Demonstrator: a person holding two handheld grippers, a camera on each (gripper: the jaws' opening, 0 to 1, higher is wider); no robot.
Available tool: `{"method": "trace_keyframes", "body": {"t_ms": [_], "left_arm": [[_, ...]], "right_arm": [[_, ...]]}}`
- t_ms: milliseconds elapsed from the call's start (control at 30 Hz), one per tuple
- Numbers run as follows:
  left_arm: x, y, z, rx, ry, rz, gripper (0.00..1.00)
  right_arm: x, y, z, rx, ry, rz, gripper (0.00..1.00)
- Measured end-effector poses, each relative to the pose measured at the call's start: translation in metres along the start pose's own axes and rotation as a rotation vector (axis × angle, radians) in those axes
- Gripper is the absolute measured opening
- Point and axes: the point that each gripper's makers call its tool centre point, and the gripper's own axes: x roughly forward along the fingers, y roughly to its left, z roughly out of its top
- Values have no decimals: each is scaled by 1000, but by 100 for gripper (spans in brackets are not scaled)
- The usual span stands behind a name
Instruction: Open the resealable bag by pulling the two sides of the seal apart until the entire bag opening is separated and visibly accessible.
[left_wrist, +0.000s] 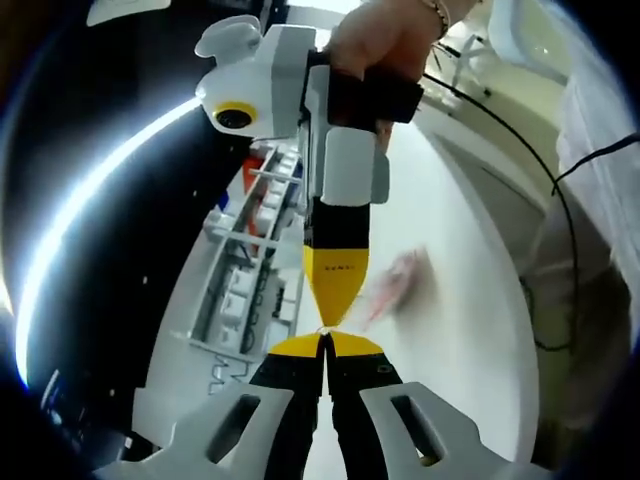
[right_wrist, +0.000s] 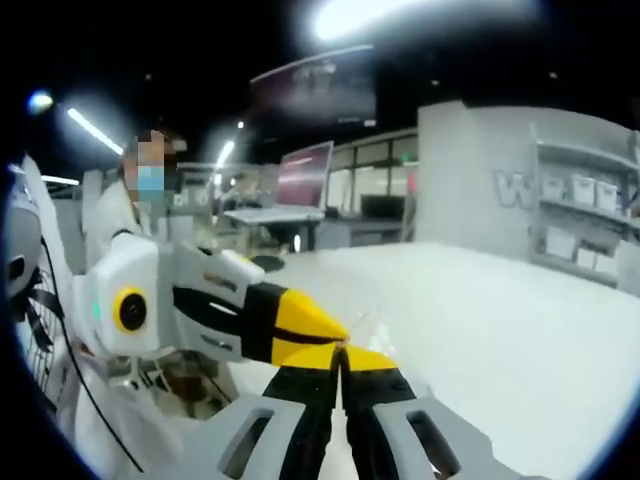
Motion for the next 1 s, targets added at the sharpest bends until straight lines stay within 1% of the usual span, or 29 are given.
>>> {"method": "trace_keyframes", "body": {"t_ms": [133, 233, 433, 500, 567, 600, 633, 667, 700, 733, 767, 800, 900, 933, 1000], "left_arm": [[0, 0, 0, 7, 2, -5, 0], [0, -1, 0, 11, 5, -11, 0], [0, -5, -2, 16, 14, -31, 0], [-1, -6, -5, 20, 26, -38, 0], [-1, -6, -6, 17, 33, -42, 0], [-1, -5, -6, 17, 35, -43, 0], [0, -5, -4, 23, 34, -44, 0], [1, -4, -2, 28, 32, -44, 0], [1, -3, 0, 39, 27, -43, 0], [2, -2, 2, 49, 26, -42, 0], [2, -2, 2, 58, 25, -41, 0], [2, -2, 2, 62, 25, -41, 0], [2, 0, 1, 74, 25, -38, 0], [1, 1, 0, 76, 25, -37, 0], [0, 1, 0, 81, 22, -35, 0]], "right_arm": [[0, 0, -2, 0, 3, -7, 0], [-2, -5, -3, -20, 5, -42, 0], [-7, -15, -6, 6, -3, -88, 0], [-9, -21, -6, 2, -4, -117, 0], [-11, -25, -7, 16, -9, -126, 0], [-10, -23, -7, 35, -12, -112, 0], [-8, -17, -6, 71, -18, -76, 0], [-7, -15, -1, 111, -50, -63, 0], [-5, -11, 2, 128, -60, -43, 0], [-4, -8, 2, 136, -51, -25, 1], [-2, -8, 3, 140, -49, -28, 5], [-1, -5, 3, 148, -44, -16, 7], [1, -3, -2, 136, -20, -3, 4], [2, -4, -3, 136, -15, 0, 1], [3, -4, -6, 150, -8, 9, 0]]}}
